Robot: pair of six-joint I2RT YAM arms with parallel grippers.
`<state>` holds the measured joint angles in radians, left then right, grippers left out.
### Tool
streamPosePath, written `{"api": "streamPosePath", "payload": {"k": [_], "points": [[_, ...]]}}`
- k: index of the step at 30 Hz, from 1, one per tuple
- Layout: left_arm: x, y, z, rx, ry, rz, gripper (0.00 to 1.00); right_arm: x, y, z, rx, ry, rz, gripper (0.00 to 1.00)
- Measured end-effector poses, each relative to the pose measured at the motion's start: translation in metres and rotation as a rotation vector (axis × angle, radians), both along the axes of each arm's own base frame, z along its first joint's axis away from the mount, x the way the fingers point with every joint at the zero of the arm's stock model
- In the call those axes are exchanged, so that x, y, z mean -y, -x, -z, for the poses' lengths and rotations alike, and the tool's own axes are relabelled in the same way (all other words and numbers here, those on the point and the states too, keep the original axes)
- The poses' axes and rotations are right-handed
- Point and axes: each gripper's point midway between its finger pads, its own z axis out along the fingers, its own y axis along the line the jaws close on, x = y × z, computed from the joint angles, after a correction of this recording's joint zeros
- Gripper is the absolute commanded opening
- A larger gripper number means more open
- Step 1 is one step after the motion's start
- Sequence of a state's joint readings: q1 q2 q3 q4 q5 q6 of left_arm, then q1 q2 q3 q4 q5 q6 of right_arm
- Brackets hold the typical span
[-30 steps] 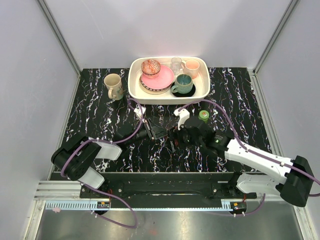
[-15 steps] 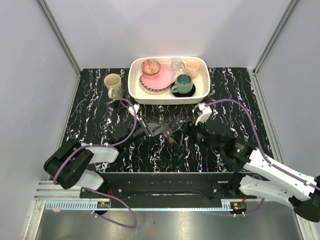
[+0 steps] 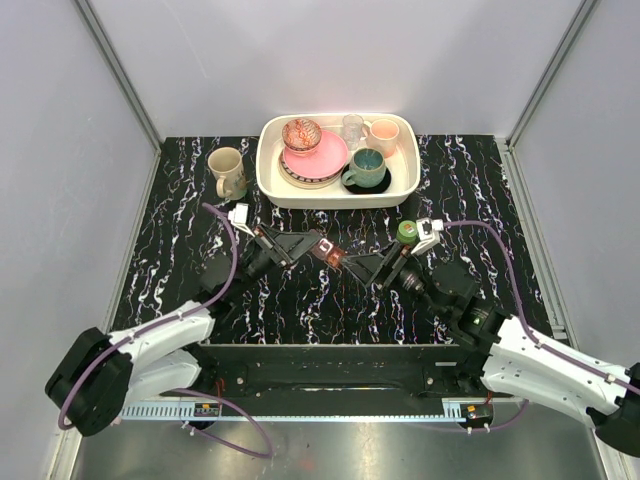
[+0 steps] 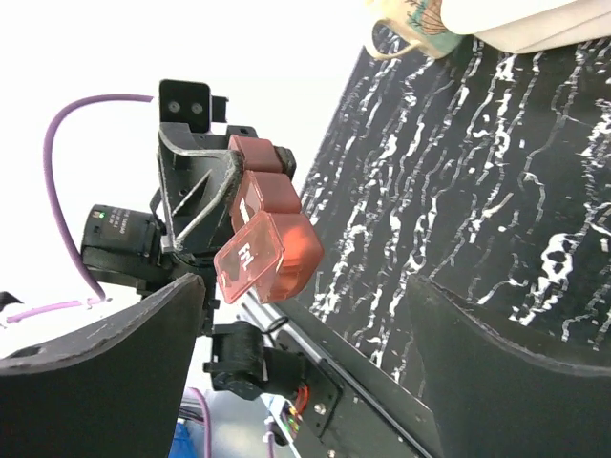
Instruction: Sort the pills into containers
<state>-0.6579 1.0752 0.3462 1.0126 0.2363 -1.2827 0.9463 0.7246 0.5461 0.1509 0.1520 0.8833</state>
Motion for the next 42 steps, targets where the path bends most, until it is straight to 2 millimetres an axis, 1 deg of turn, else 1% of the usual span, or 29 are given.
{"api": "streamPosePath", "payload": {"k": [3, 5, 11, 15, 16, 21, 27, 29, 30, 37, 42], "points": [[-0.007, -0.001, 0.000, -0.035, -0.009, -0.041, 0.00, -0.005, 0.001, -0.002, -0.003, -0.053, -0.013, 0.93], [-0.012, -0.002, 0.000, -0.055, -0.018, -0.066, 0.00, -0.009, 0.000, -0.007, 0.000, -0.080, -0.023, 0.93], [-0.021, -0.004, 0.001, -0.098, -0.031, -0.121, 0.00, -0.023, 0.000, -0.013, 0.002, -0.123, -0.067, 0.85], [-0.021, -0.005, 0.006, -0.123, -0.039, -0.125, 0.00, -0.032, 0.000, -0.011, -0.013, -0.132, -0.097, 0.80], [-0.021, -0.005, 0.006, -0.126, -0.037, -0.124, 0.00, -0.034, 0.001, -0.010, -0.018, -0.134, -0.104, 0.76], [-0.021, -0.005, 0.006, -0.130, -0.033, -0.121, 0.00, -0.041, 0.003, -0.010, -0.026, -0.152, -0.137, 0.72], [-0.021, -0.004, 0.005, -0.134, -0.027, -0.117, 0.00, -0.053, 0.004, -0.005, -0.051, -0.166, -0.180, 0.66], [-0.020, -0.004, 0.004, -0.132, -0.023, -0.115, 0.00, -0.055, 0.003, -0.005, -0.055, -0.178, -0.183, 0.65], [-0.020, -0.004, 0.003, -0.130, -0.021, -0.115, 0.00, -0.055, 0.003, -0.006, -0.056, -0.181, -0.187, 0.61], [-0.023, -0.001, -0.005, -0.114, 0.002, -0.112, 0.00, -0.055, 0.003, -0.008, -0.050, -0.195, -0.190, 0.47], [-0.022, 0.000, -0.005, -0.120, 0.006, -0.110, 0.00, -0.055, 0.003, -0.005, -0.055, -0.190, -0.188, 0.42]]}}
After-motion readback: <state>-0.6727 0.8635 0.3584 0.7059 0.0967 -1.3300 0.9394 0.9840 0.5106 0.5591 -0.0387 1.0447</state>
